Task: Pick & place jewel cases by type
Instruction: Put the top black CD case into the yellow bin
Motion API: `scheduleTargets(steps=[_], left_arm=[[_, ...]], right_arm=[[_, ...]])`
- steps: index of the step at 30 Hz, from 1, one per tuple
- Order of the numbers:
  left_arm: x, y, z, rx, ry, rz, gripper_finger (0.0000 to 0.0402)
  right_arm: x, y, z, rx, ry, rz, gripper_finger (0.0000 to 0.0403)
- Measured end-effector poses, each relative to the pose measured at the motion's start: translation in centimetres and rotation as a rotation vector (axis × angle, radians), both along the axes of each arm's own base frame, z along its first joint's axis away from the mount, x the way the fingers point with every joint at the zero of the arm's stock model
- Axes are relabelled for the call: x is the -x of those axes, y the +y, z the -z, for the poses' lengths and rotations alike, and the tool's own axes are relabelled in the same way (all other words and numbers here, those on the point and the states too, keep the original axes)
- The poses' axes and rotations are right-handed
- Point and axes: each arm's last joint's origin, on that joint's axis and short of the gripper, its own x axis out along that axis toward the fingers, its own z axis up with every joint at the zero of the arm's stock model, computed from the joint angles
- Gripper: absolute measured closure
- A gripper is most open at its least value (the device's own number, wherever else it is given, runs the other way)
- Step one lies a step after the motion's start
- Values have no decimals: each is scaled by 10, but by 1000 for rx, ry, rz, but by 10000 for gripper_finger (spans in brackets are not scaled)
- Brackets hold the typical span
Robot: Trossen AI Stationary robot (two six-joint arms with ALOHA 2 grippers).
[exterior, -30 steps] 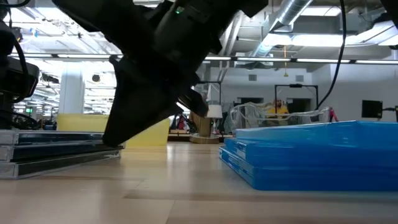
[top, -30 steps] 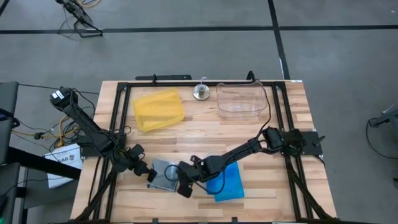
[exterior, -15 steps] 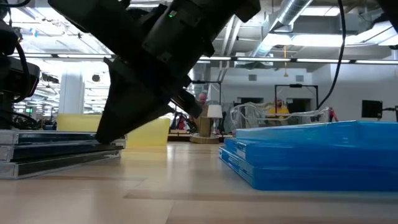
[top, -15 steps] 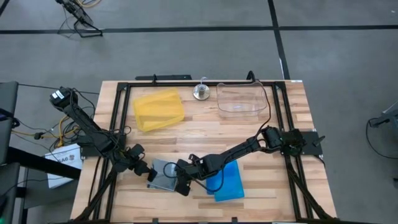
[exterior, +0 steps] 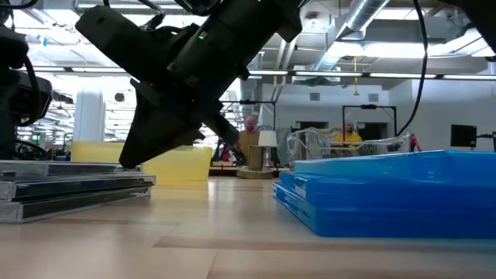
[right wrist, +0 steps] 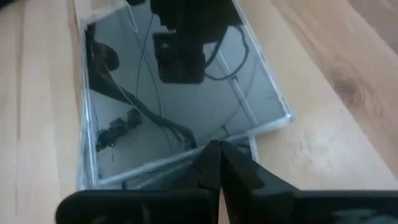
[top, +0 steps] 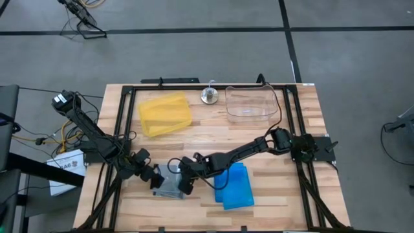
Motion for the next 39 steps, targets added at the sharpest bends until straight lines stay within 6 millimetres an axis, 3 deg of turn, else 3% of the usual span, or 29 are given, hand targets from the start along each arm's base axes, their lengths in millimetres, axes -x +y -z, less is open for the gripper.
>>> scheduleTargets(steps=[13, 21, 31, 39], left_arm=[[-4, -1, -5, 2, -78, -43, 141], [0, 2, 0, -31, -14, -28, 141], [3, 4, 4, -49, 44, -21, 141], [3, 4, 4, -48, 31, -25, 141]], right_arm=[[-2, 0, -2, 7, -31, -16, 403], [-1, -6, -1, 18, 4, -9, 403], [-2, -2, -48, 66, 49, -53, 403], [18, 12, -34, 58, 243, -90, 403]])
